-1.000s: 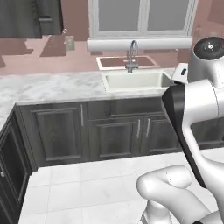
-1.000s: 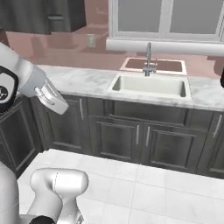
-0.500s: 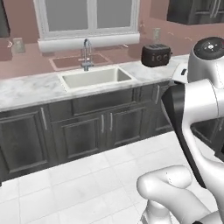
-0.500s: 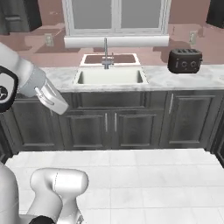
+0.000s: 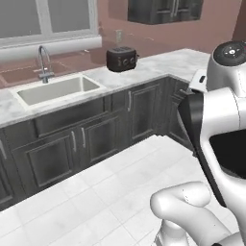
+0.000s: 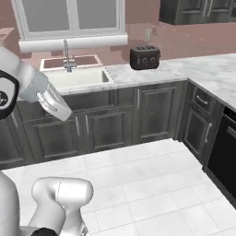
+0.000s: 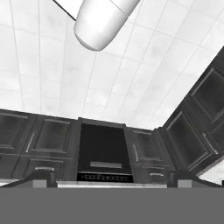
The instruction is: Pick the jar and candle from the dining table and place them in the open cabinet. Close the cabinet after placing the objects.
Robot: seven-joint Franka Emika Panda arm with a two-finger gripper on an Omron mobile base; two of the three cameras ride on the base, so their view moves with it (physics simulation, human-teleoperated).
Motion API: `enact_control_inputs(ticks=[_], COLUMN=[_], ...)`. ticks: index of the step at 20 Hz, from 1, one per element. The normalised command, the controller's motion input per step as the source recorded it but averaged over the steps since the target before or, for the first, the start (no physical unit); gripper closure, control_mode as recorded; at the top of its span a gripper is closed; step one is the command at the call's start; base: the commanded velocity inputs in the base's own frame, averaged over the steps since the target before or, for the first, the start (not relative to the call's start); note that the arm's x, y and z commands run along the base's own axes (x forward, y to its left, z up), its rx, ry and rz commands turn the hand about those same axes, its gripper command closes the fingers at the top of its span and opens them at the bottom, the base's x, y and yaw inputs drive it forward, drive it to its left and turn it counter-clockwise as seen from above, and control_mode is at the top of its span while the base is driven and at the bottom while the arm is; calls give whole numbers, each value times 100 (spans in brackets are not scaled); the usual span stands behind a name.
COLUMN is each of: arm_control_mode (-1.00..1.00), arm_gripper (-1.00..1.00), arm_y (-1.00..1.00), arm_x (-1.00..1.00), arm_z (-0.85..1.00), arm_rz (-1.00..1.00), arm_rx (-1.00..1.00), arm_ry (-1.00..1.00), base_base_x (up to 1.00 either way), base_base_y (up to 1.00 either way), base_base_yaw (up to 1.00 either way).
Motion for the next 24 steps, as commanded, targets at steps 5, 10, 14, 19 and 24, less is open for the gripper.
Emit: enact_control_inputs(ticks=[5, 10, 14, 19, 24], arm_control_mode=[100, 100, 100, 100, 100], arm_gripper=[-100, -100, -100, -100, -100], arm_y=[0, 0, 0, 0, 0], arm_x=[0, 0, 0, 0, 0], arm_z=[0, 0, 0, 0, 0], arm_rz=[0, 0, 0, 0, 0], arm_rx=[0, 0, 0, 0, 0], arm_ry=[0, 0, 0, 0, 0], base_base_x=[0, 2, 16, 47, 67], base_base_y=[-34, -24, -25, -20, -3], base_base_yaw=[-45, -41, -39, -34, -23])
